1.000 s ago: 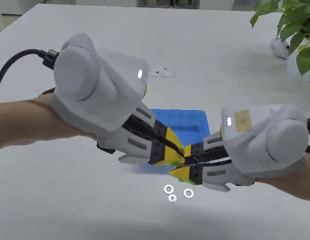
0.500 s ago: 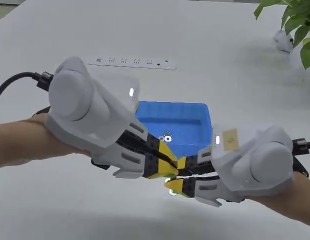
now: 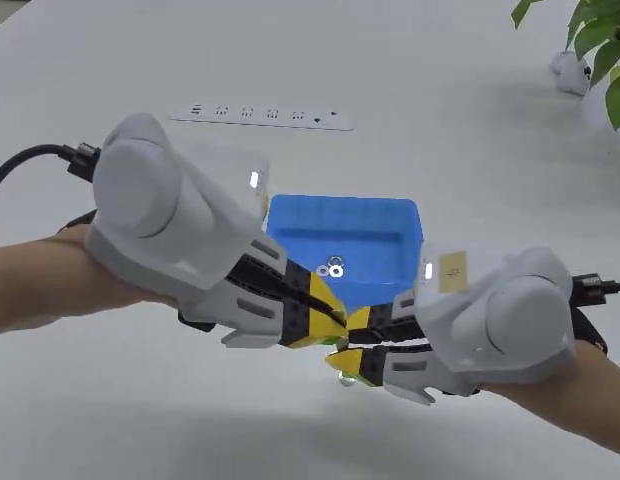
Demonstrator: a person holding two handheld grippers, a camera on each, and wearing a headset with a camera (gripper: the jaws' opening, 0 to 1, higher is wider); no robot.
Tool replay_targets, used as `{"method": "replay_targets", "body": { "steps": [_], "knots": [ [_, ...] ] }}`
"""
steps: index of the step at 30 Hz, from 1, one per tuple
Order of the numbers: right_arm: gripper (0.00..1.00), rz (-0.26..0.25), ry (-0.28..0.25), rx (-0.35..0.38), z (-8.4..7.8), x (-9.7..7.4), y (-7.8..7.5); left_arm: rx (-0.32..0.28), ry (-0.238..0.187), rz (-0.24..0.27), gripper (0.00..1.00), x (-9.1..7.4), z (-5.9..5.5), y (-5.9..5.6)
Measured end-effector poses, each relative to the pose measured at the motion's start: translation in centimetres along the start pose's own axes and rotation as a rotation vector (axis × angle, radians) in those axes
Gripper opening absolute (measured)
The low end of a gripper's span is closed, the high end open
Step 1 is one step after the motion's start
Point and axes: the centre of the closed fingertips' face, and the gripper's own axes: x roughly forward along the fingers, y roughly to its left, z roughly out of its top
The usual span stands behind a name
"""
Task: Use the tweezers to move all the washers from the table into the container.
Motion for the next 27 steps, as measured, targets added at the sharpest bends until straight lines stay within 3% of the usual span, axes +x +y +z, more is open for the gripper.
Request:
{"method": "replay_targets", "body": {
  "steps": [27],
  "knots": [
    [0.11, 0.002, -0.014, 0.030, -0.57, 0.87, -0.23, 0.011, 0.037, -0.011, 0.06, 0.45, -0.95, 0.45]
  ]
}}
